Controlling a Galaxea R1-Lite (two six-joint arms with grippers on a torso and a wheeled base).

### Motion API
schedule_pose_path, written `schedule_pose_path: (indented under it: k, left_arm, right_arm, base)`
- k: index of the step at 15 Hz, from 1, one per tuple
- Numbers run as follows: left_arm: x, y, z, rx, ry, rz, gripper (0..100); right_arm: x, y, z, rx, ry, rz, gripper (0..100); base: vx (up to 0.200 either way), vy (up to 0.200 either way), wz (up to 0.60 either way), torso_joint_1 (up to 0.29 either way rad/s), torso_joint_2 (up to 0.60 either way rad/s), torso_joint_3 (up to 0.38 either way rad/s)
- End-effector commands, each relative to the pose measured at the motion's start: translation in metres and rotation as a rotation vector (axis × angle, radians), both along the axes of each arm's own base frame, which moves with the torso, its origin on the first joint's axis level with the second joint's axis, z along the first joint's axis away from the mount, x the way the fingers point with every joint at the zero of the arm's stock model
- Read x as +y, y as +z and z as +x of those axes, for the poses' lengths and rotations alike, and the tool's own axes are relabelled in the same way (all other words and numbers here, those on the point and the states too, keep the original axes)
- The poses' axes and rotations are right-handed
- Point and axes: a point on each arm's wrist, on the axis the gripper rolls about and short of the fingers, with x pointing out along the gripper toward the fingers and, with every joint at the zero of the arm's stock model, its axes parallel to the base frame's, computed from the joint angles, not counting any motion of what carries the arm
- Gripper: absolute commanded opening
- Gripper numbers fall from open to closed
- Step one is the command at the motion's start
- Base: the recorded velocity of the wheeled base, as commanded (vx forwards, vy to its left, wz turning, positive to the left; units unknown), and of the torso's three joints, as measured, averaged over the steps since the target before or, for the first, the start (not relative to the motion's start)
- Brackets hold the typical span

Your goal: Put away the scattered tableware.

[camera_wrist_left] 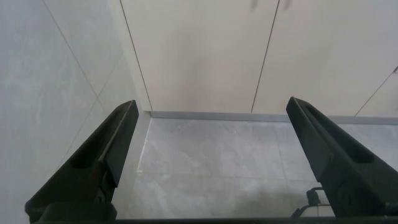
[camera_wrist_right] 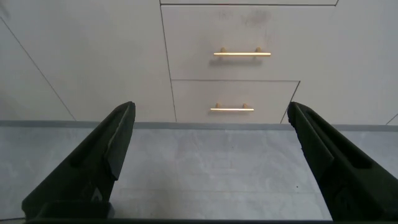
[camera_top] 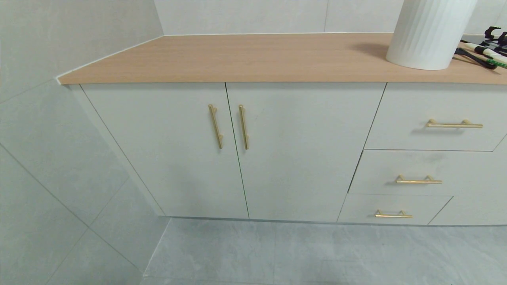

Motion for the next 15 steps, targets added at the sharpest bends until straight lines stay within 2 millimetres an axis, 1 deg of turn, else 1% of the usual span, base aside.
schedule_pose_path:
  k: [1, 9, 15]
  left_arm:
    - [0.0, 0.0, 0.0002, 0.002, 0.001, -0.004, 100]
    - [0.0, -0.0004, 0.0003, 0.004, 0.001, 0.003, 100]
    - [0.0, -0.0004, 0.0003, 0.004, 0.001, 0.003, 100]
  right_arm:
    - [0.0, -0.0002, 0.0002, 0.005, 0.0, 0.0, 100]
    - [0.0, -0.0002, 0.0002, 0.005, 0.0, 0.0, 100]
    - [0.0, -0.0002, 0.0002, 0.005, 0.001, 0.002, 100]
  base:
    - [0.0, 0.0, 0.0, 0.0, 0.0, 0.0]
    - [0.0, 0.0, 0.0, 0.0, 0.0, 0.0]
    - [0.0, -0.2, 0.0, 0.005, 0.0, 0.004]
